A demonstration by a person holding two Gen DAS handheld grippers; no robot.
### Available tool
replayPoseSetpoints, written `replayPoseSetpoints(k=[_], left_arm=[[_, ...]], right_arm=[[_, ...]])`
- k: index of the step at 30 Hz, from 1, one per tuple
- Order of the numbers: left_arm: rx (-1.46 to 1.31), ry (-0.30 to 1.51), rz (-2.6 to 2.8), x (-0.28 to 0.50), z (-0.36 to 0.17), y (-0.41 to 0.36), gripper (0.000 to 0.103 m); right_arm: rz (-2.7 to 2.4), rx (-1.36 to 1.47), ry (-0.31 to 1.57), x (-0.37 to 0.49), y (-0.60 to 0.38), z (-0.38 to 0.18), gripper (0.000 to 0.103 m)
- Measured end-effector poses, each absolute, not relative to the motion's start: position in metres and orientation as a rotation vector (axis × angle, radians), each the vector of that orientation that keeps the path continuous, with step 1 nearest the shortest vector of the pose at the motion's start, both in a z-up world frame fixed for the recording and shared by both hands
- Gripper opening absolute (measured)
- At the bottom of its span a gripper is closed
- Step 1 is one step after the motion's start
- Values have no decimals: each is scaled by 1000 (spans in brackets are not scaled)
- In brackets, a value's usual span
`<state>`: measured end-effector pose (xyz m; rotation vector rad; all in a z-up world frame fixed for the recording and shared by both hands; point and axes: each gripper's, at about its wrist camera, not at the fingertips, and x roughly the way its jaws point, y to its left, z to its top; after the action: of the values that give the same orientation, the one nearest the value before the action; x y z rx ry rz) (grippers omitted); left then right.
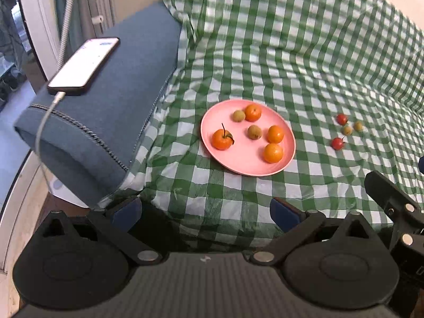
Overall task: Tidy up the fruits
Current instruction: 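Lift both open tools away from the plate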
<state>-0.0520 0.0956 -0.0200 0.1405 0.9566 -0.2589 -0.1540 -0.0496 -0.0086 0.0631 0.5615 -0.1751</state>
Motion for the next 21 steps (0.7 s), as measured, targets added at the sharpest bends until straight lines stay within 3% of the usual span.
replayPoseSetpoints(k=[21], left_arm=[[159,824,-259,-126,26,104,103]], right_arm=[[-167,58,425,-222,-32,28,102]])
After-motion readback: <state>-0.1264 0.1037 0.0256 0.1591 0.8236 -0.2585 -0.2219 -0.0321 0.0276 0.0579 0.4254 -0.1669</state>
